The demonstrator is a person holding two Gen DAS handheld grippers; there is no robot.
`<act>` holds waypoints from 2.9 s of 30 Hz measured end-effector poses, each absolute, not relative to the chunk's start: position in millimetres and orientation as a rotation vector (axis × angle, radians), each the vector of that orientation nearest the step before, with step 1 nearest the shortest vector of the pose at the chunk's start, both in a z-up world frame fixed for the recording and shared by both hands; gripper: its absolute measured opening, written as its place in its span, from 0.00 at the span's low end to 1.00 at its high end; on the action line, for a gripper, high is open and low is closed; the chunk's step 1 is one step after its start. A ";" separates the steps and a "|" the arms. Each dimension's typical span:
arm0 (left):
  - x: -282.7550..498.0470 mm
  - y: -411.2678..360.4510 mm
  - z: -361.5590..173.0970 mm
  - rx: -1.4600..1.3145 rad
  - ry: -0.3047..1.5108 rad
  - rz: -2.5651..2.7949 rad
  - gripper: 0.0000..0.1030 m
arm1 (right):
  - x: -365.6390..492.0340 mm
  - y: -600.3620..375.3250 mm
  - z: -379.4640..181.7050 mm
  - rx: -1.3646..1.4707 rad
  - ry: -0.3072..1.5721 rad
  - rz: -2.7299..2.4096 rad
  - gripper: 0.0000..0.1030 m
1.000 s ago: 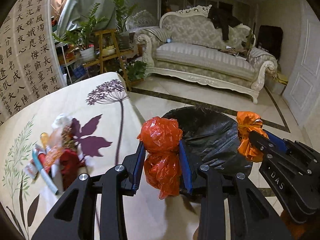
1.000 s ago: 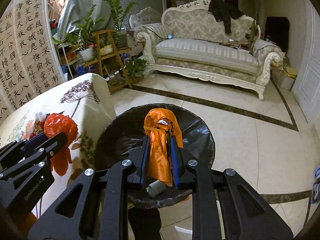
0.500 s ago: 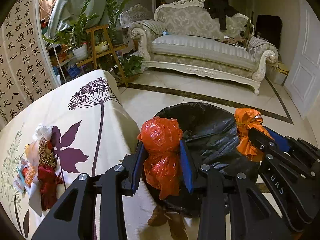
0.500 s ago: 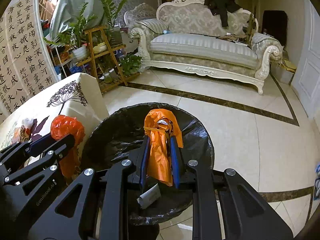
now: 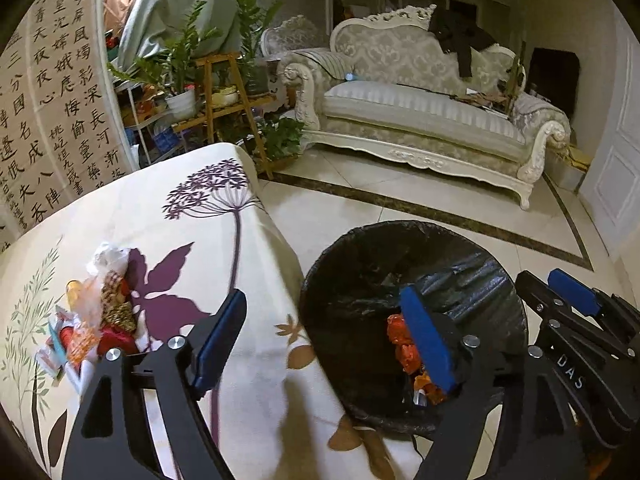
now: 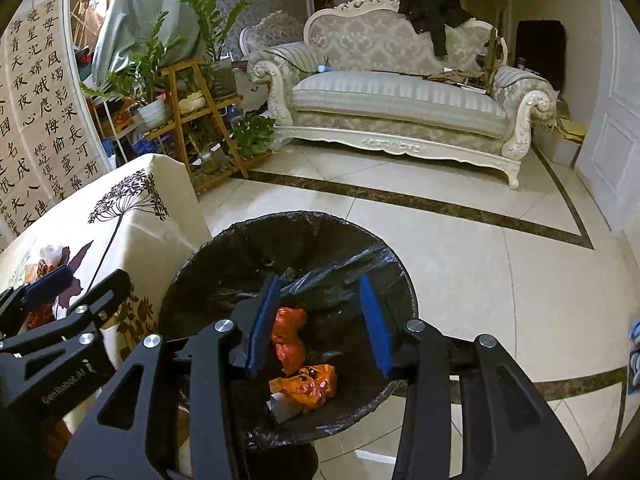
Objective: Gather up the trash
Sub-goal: 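Move both tools back to the table, right tool toward the clear printed bag, then grasp the clear printed snack bag with the right tool and lift it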
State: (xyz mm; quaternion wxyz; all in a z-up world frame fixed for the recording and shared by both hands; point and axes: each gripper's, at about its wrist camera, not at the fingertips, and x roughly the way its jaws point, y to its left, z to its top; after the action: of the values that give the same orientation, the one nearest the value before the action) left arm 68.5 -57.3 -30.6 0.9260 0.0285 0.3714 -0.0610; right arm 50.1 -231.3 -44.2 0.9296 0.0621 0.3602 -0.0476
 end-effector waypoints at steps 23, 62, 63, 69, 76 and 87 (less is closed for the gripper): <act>17.2 63.2 -13.4 -0.014 0.750 0.110 0.77 | 35.7 -119.6 -22.5 0.052 0.726 0.154 0.47; 1.9 222.2 -34.3 -0.143 0.782 0.331 0.77 | 66.7 69.4 -37.9 -0.194 0.827 0.404 0.53; 2.3 221.3 -34.8 -0.143 0.783 0.327 0.77 | 66.6 69.6 -38.8 -0.197 0.829 0.402 0.52; 2.5 215.8 -35.3 -0.152 0.786 0.314 0.77 | 64.1 68.5 -36.2 -0.198 0.819 0.402 0.44; 1.4 210.7 -35.1 -0.153 0.788 0.308 0.77 | 63.5 61.8 -30.6 -0.167 0.814 0.421 0.19; -0.9 202.6 -33.8 -0.152 0.786 0.297 0.77 | 57.3 46.7 -17.9 -0.111 0.782 0.434 0.10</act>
State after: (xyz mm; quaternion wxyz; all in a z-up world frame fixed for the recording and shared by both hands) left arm -0.9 202.6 -33.8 0.9102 -0.0739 0.3814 0.1438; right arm 57.3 46.8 -17.9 0.9001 -0.0537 0.3780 0.2099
